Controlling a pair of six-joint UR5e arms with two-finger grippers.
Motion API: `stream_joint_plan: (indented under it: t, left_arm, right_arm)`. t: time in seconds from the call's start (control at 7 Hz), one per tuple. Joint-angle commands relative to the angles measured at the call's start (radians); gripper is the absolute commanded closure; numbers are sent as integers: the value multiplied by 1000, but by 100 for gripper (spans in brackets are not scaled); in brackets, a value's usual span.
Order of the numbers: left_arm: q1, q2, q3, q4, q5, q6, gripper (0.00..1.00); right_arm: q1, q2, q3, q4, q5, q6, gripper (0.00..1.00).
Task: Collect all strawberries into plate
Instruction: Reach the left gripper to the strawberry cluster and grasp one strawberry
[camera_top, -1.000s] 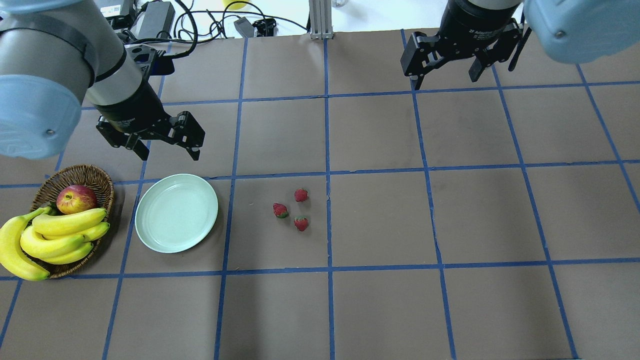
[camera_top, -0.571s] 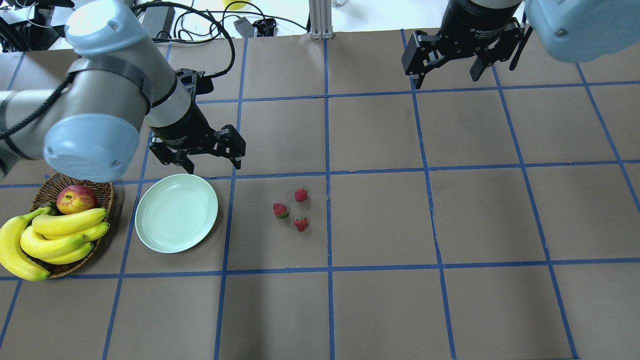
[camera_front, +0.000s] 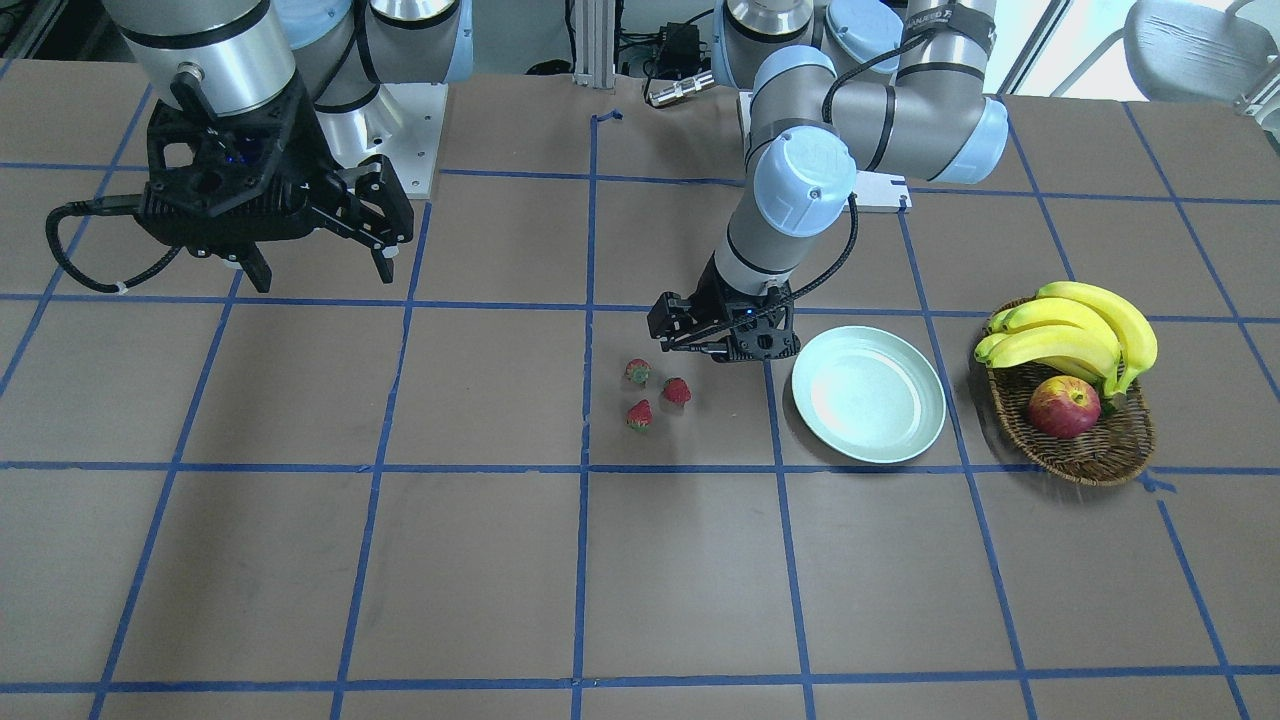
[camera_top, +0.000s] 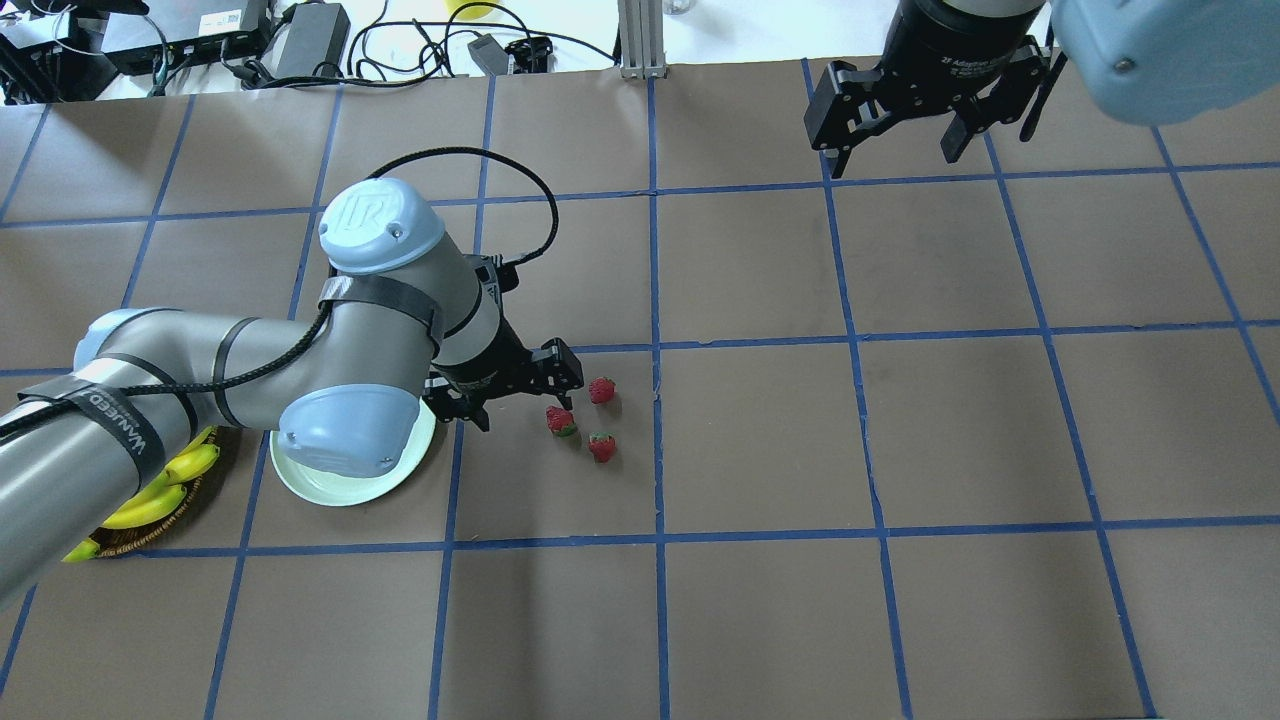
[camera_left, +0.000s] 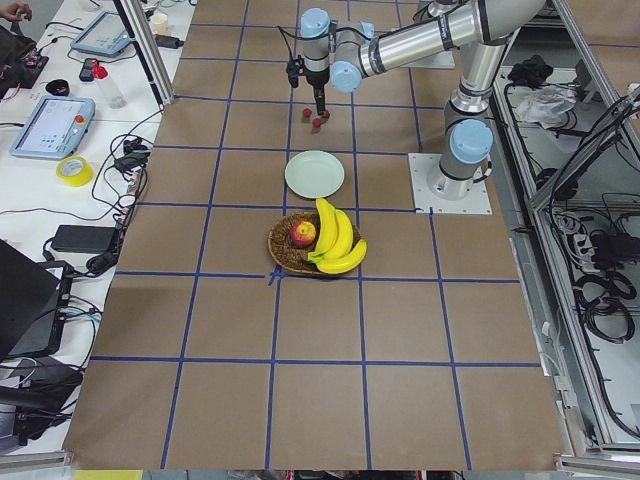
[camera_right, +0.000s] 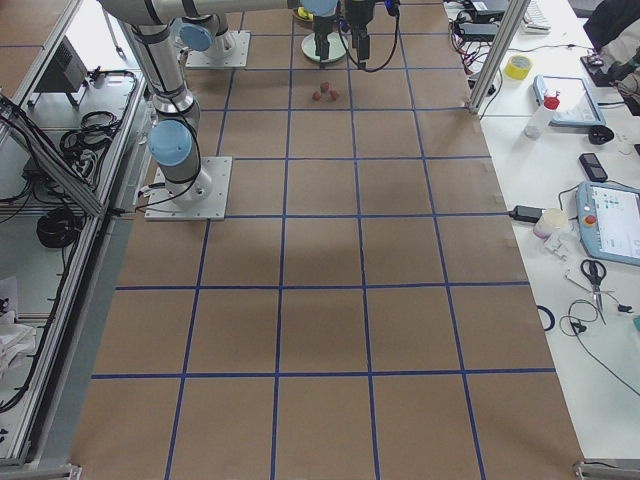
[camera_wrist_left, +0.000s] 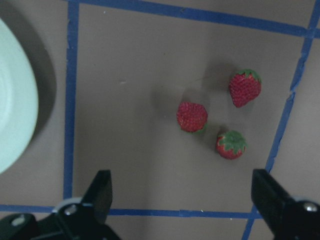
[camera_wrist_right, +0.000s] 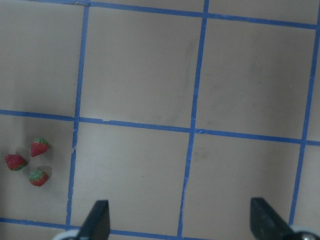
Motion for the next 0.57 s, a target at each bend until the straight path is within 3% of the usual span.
stream_joint_plan:
  t: [0.0, 0.14, 0.43]
  left_arm:
    - [-2, -68, -7, 53, -15, -85, 5]
    - [-2, -91, -7, 90, -21, -88, 20]
    - [-2, -132, -4, 121, -49, -131, 24]
  right_arm:
    - [0, 0, 2, 0, 0, -4, 0]
    - [0, 0, 0, -1, 2, 1, 0]
    - [0, 1, 0, -1, 5, -7, 0]
